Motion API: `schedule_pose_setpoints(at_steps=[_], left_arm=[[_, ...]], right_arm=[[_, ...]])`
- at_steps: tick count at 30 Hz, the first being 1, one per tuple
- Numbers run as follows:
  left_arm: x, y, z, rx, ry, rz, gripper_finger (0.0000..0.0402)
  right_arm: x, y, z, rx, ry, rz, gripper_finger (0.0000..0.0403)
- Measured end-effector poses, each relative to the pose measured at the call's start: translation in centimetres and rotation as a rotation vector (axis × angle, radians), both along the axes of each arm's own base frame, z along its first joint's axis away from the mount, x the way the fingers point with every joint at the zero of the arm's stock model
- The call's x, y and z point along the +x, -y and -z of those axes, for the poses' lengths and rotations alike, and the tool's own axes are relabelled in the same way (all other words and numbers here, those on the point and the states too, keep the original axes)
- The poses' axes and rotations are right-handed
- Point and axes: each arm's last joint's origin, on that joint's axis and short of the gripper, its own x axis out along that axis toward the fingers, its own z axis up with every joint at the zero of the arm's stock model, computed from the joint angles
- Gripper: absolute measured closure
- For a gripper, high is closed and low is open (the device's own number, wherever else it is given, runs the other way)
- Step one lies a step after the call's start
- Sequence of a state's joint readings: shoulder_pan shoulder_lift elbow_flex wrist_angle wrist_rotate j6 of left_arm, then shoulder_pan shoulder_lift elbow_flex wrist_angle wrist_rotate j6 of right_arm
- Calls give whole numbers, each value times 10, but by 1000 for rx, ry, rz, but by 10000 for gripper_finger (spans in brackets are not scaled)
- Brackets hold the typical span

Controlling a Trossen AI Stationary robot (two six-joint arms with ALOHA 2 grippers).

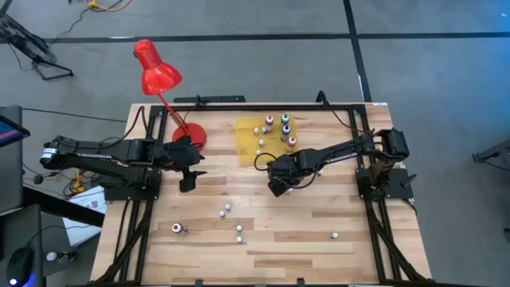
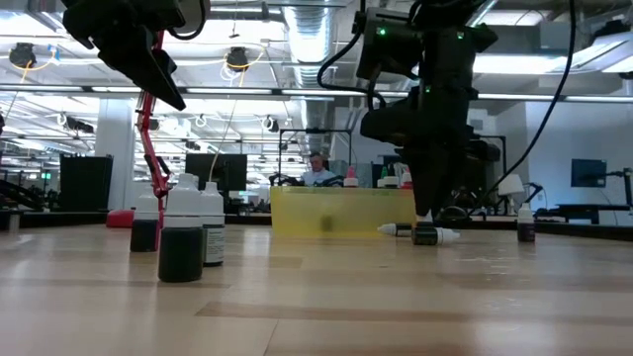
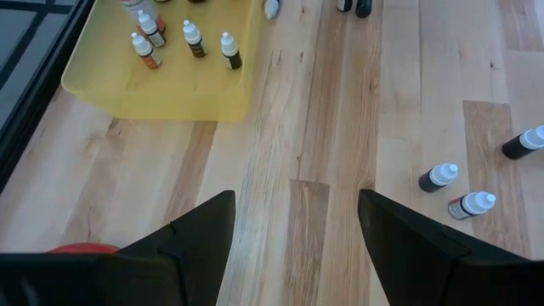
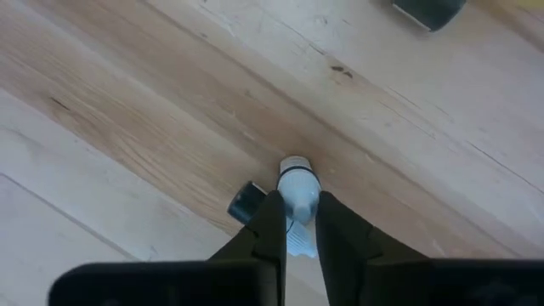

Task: Pick & Place food coloring
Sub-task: Put the small black food coloring bottle into the yellow bin

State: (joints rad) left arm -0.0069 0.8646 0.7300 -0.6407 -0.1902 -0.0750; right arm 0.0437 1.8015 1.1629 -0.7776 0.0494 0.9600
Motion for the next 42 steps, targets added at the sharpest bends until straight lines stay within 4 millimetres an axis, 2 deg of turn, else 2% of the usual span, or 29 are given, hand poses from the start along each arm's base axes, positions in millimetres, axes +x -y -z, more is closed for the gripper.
schedule_pose_setpoints(at_steps=[7,11,15,20,25,29,34,42], left_arm=[[0,0,0,0,0,0,159],[0,0,0,0,1,0,159],[0,0,0,1,1,0,159],[0,0,0,0,2,0,159],[0,0,0,1,4,0,159],[0,0,0,0,4,0,159],[0,0,0,9,2,8,159],[0,-1,0,28,-2,7,159]], right_arm=[[1,1,-6,-3,-2,-24,359],[8,5,-24,-15,4,-69,369],[19,15,-50,-49,43,-113,360],[31,36,-85,-132,121,-152,357],[37,71,-108,-189,211,-129,362],[36,99,-104,-195,204,-83,357],[40,121,-78,-144,135,-72,357],[56,128,-42,-85,83,-133,357]])
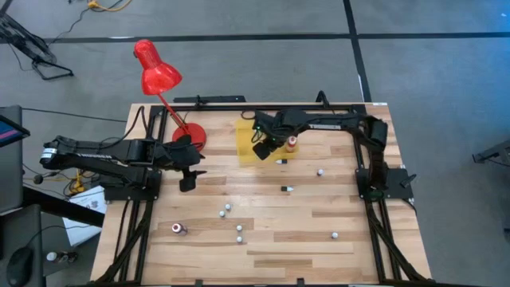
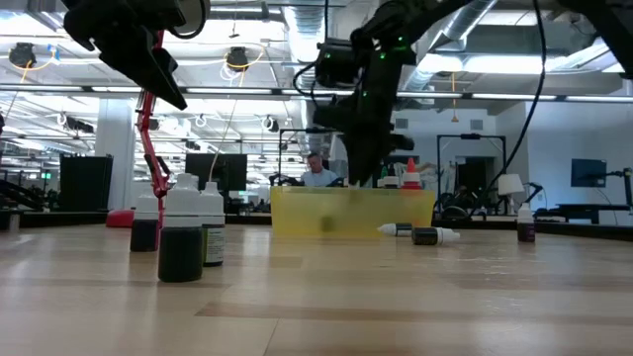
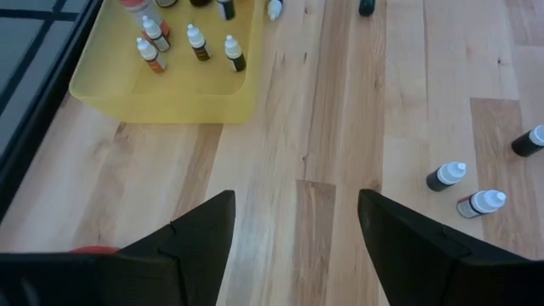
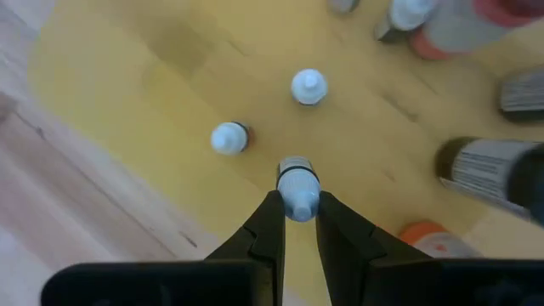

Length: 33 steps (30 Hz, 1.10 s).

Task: Pick & Place food coloring
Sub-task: Put the small black food coloring bottle into the yellow bin

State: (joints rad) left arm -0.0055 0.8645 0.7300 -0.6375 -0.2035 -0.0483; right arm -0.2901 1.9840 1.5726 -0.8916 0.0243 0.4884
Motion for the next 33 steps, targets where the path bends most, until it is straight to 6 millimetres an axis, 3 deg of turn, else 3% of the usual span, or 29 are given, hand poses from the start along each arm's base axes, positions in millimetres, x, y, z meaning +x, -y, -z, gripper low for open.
schedule_pose_setpoints(at_steps=[5,11,33], left_arm=[[0,-1,0,11,0,-12,159],[0,-1,0,13,0,-14,159],[0,-1,0,12,-1,-14,159]], right_arm=[[9,1,18,5,-40,-30,357],[17,1,25,1,-50,-64,357],[22,-7,33,32,-44,-142,356]])
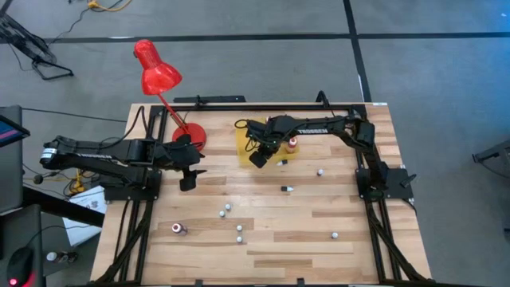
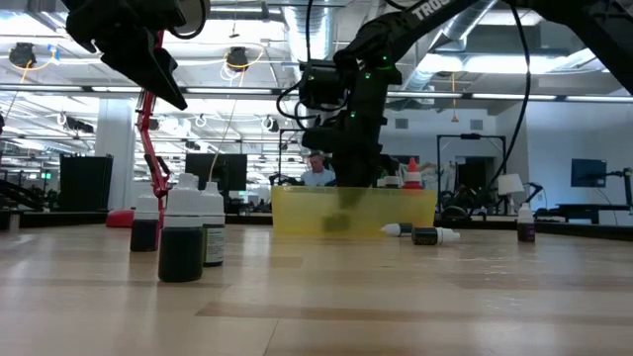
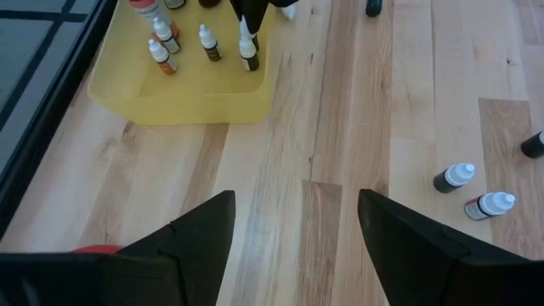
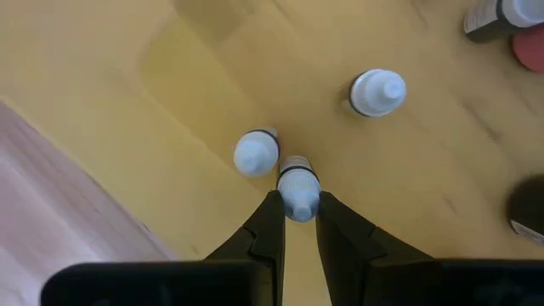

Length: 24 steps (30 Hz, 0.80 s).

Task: Pick & Place food coloring
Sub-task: Put the small black food coloring bottle into the yellow bin, then put the small purple food coloring bottle into the yellow bin

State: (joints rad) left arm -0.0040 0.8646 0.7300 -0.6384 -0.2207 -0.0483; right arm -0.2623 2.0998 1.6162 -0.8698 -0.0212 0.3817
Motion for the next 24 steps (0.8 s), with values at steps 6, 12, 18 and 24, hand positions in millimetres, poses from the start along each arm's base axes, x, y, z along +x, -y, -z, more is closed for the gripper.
schedule_pose_setpoints(at_steps=[6,12,18,24], left_arm=[[0,0,0,0,0,0,159],[0,0,0,0,0,0,159],[0,0,0,2,-1,2,159],[0,0,0,1,-1,2,159]], right_arm=[[0,1,0,1,0,2,340],[0,1,0,0,0,2,292],[-3,3,-17,1,-28,-32,258],[-6,5,-82,-29,11,-89,259]])
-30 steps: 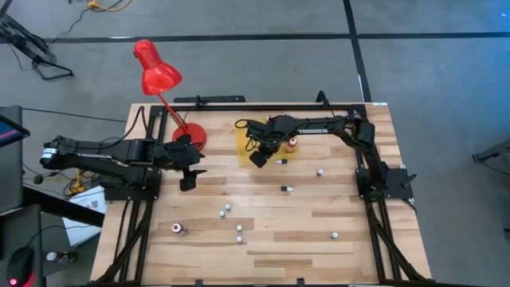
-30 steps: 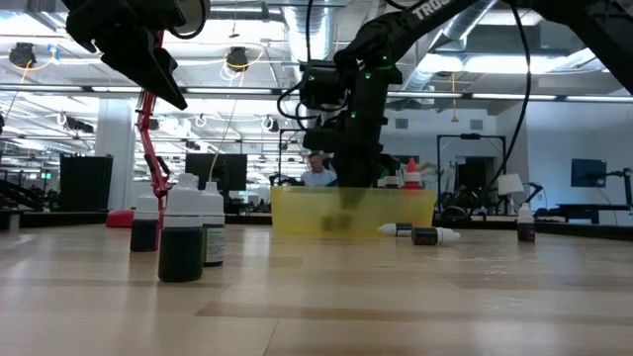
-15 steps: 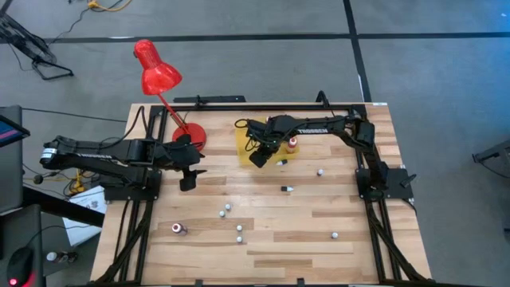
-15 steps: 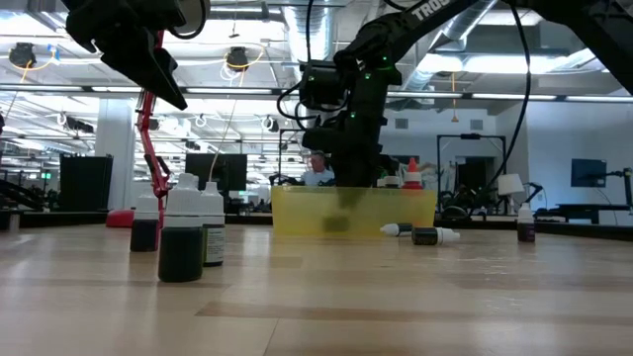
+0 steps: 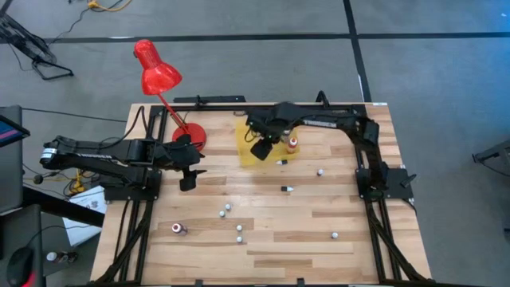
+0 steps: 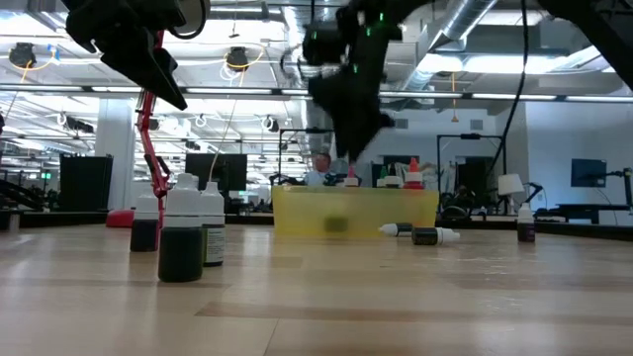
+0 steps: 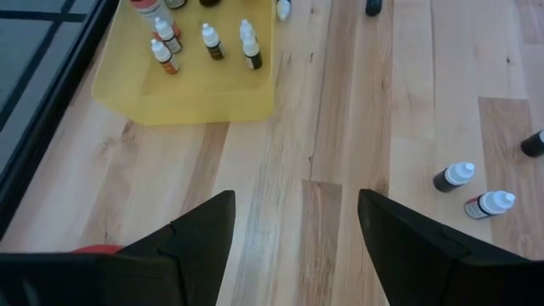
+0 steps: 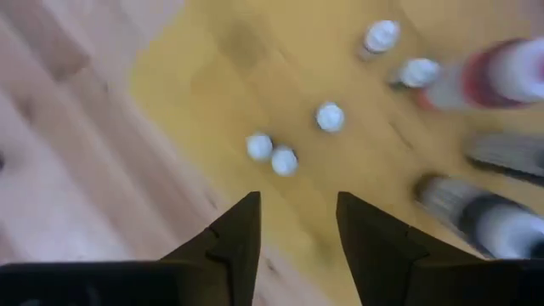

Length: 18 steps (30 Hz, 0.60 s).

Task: Pick & Place food coloring
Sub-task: Put the small purple food coloring bottle into the yellow bin

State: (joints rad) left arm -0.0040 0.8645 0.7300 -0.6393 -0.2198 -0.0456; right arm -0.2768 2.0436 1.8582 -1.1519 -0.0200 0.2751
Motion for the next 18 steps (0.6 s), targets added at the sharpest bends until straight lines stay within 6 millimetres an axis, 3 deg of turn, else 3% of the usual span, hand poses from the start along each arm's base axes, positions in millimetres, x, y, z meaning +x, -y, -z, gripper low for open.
schedule_pose_setpoints(at_steps=[5,9,14,18], left_arm=[[-2,1,2,-32,-17,-4,159],[-3,1,3,-40,-31,-5,159],[-3,1,3,-61,-28,-25,159],[-3,1,4,-84,-33,-38,159]], right_arm=[[-24,-13,-55,-10,6,-36,270],[-45,-30,-81,-14,17,-68,275],[-62,-59,-90,-75,-83,-129,274],[-83,-74,-71,-113,-244,-82,274]])
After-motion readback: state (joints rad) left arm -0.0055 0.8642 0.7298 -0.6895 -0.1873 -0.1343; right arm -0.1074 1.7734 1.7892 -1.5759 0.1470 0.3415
